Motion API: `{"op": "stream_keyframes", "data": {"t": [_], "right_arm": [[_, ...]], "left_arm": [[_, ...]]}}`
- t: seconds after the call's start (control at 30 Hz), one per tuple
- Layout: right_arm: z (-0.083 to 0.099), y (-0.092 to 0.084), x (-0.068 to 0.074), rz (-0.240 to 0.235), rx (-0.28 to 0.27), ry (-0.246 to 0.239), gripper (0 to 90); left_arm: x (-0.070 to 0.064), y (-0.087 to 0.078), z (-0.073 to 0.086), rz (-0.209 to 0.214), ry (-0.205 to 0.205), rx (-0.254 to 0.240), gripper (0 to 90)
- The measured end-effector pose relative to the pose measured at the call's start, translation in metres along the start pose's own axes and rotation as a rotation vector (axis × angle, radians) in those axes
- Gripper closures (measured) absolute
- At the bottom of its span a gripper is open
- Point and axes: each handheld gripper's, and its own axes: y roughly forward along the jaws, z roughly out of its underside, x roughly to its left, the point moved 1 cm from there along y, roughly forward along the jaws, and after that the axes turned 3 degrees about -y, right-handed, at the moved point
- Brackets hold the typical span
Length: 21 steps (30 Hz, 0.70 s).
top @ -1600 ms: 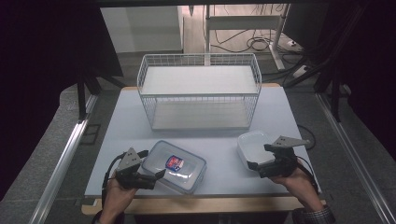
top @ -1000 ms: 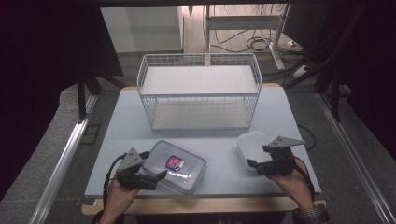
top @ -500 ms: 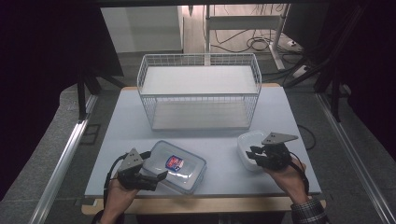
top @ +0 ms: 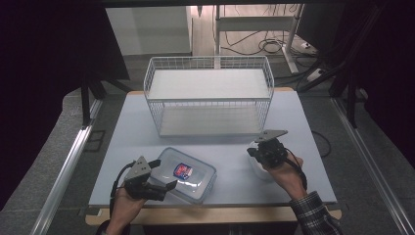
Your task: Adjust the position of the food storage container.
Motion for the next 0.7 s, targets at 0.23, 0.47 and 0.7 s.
{"op": "stream_keyframes", "data": {"t": [0.23, 0.47, 0.7], "right_arm": [[0.005, 0.006, -0.005, -0.009, -0.007, 0.011, 88.9], [0.001, 0.014, -0.001, -0.014, 0.016, 0.0, 89.3], [0.007, 0.006, -0.017, 0.015, -0.009, 0.073, 89.4]], "left_arm": [[0.0, -0.001, 0.001, 0.003, 0.007, -0.012, 6.3], [0.0, 0.001, 0.002, -0.008, 0.02, -0.001, 6.4], [0.001, 0.001, 0.003, -0.007, 0.013, 0.0, 6.5]]}}
